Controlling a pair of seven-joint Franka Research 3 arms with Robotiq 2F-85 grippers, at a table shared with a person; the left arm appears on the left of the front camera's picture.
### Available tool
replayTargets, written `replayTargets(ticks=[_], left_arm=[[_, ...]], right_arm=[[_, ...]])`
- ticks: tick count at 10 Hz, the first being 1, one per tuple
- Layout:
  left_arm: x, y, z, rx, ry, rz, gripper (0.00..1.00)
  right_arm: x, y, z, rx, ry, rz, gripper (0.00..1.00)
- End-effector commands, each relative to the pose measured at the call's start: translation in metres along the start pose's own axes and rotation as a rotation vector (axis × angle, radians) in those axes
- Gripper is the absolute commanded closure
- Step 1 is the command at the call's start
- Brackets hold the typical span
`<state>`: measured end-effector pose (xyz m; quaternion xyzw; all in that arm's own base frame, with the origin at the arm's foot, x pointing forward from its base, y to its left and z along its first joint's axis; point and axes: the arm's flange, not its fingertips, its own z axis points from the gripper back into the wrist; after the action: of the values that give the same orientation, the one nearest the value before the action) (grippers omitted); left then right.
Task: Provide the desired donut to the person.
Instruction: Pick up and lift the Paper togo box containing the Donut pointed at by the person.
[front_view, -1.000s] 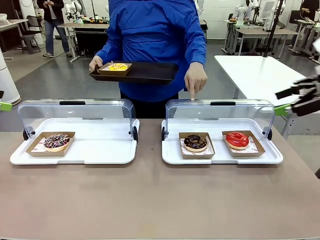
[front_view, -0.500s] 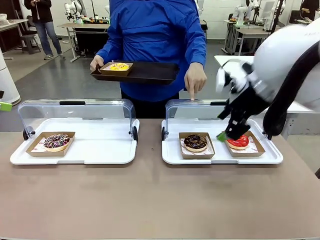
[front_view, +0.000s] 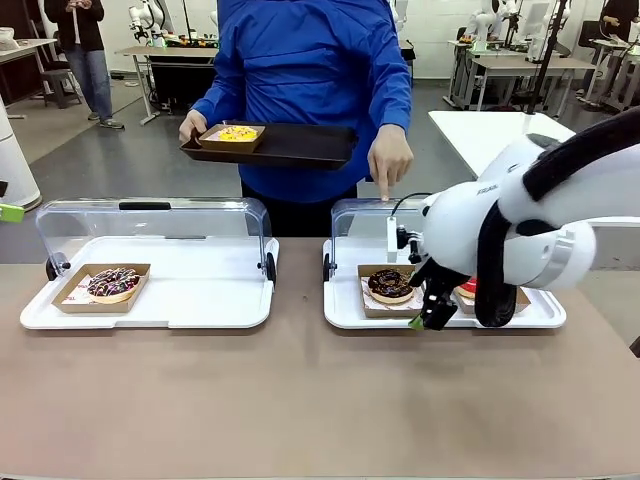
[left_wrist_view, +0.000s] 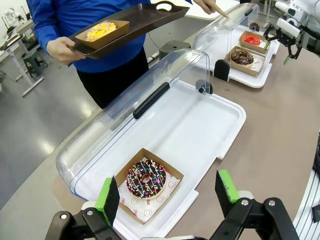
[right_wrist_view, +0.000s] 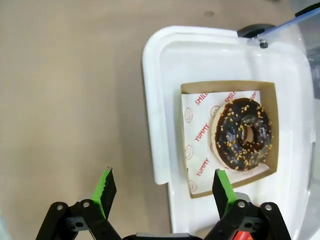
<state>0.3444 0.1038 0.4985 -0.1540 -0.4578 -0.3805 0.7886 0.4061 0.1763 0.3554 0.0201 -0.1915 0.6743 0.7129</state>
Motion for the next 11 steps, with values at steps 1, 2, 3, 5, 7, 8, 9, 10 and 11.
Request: replayTargets(ticks=[1,2,3,5,7,8,9,10,11], left_arm=[[-0.001,0.001,0.000,-0.002,-0.005,0.005,0.00],[-0.001,0.001,0.000,-0.002,-0.005,0.005,0.00],[-0.001,0.001,0.000,-0.002,-0.005,0.005,0.00],[-0.001,0.001,0.000,-0.002,-0.005,0.005,0.00],[-0.001,0.001,0.000,-0.002,-0.005,0.005,0.00],[-0.001,0.001,0.000,-0.002,-0.005,0.005,0.00],[-0.001,0.001,0.000,-0.002,-0.005,0.005,0.00],[-0.001,0.001,0.000,-0.002,-0.005,0.005,0.00],[-0.001,0.001,0.000,-0.002,-0.005,0.005,0.00]], right_arm=[[-0.003,-0.022,-0.007,0.001,0.027,0.008,0.00],[-0.004,-0.027,-0.009,0.019,0.059,0.009,0.00],[-0.004,-0.033,-0.010,0.025,0.066,0.017,0.00],[-0.003,-0.044,-0.017,0.032,0.064,0.050,0.00],[-0.002,-0.051,-0.022,0.036,0.095,0.046,0.00],[-0.003,-0.052,-0.023,0.022,0.120,0.048,0.44],[-0.004,-0.053,-0.024,0.025,0.144,0.050,0.54],[-0.005,-0.053,-0.026,0.028,0.154,0.054,0.99],[-0.006,-0.054,-0.028,0.025,0.155,0.057,1.00]])
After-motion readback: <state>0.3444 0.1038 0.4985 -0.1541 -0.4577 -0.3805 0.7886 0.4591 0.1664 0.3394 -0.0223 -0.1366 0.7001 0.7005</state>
